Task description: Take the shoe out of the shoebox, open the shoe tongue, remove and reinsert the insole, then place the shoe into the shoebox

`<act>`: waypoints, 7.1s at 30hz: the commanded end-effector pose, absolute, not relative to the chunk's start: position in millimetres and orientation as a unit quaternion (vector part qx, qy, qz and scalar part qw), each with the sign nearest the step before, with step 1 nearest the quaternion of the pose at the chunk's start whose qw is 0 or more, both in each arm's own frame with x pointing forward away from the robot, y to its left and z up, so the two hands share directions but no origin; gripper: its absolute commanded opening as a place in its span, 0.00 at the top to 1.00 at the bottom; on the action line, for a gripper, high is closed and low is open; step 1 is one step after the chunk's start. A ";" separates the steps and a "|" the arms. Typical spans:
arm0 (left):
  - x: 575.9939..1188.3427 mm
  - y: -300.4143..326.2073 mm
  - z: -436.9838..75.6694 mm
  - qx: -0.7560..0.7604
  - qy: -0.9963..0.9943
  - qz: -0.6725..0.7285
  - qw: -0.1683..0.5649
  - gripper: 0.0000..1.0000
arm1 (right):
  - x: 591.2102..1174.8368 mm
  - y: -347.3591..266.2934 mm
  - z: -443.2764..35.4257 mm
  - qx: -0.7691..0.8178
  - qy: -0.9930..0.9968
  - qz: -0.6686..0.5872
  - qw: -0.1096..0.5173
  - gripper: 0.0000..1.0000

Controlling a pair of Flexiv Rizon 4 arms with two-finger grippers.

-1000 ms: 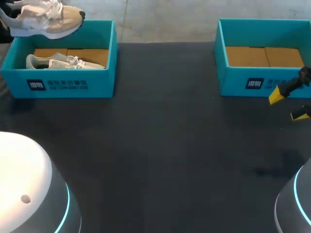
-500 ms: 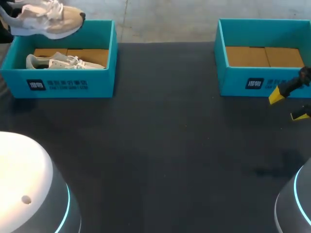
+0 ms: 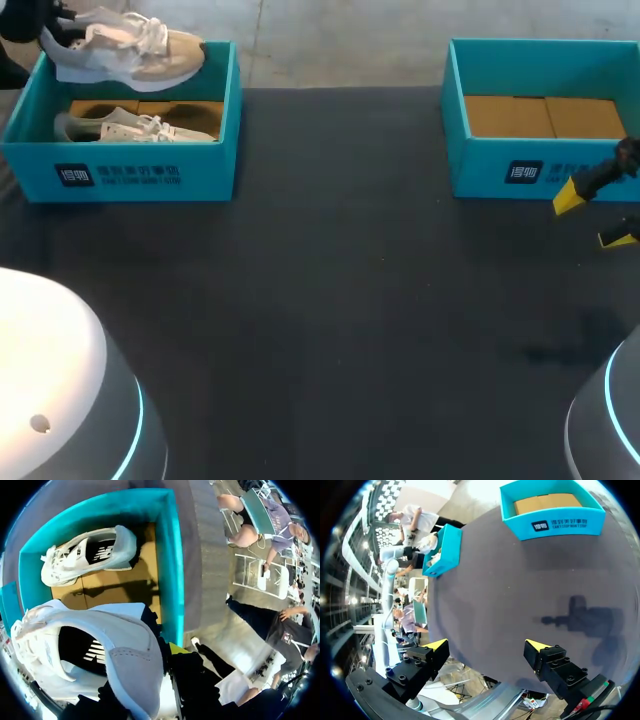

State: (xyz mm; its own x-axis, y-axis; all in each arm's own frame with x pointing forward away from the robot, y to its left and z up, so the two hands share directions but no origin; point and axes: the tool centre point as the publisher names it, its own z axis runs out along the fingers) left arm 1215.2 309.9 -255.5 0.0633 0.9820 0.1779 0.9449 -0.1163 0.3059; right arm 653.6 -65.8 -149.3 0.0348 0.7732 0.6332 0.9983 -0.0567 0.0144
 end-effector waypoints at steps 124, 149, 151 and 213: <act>1232.8 294.5 -382.4 0.723 0.679 0.120 -0.040 0.89 | 653.6 -65.2 -150.0 -0.684 -0.648 -0.248 0.225 0.00; 1220.6 295.8 -341.6 0.712 0.693 0.107 0.043 0.00 | 653.6 -65.2 -150.0 -0.684 -0.648 -0.248 0.225 0.00; 1217.2 295.1 -333.2 0.710 0.694 0.104 0.055 0.00 | 653.6 -65.2 -150.0 -0.684 -0.648 -0.248 0.225 0.00; 1066.9 290.0 -229.7 0.721 0.687 0.042 0.083 0.00 | 653.6 -65.2 -150.0 -0.684 -0.648 -0.248 0.225 0.00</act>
State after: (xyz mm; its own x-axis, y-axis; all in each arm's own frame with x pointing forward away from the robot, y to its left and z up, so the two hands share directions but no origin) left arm 1084.5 289.2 -228.6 0.0488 0.9973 -0.0556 0.9871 -0.0397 0.1548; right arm 653.6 -65.8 -149.3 0.0348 0.7732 0.6332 0.9983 -0.0567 0.0144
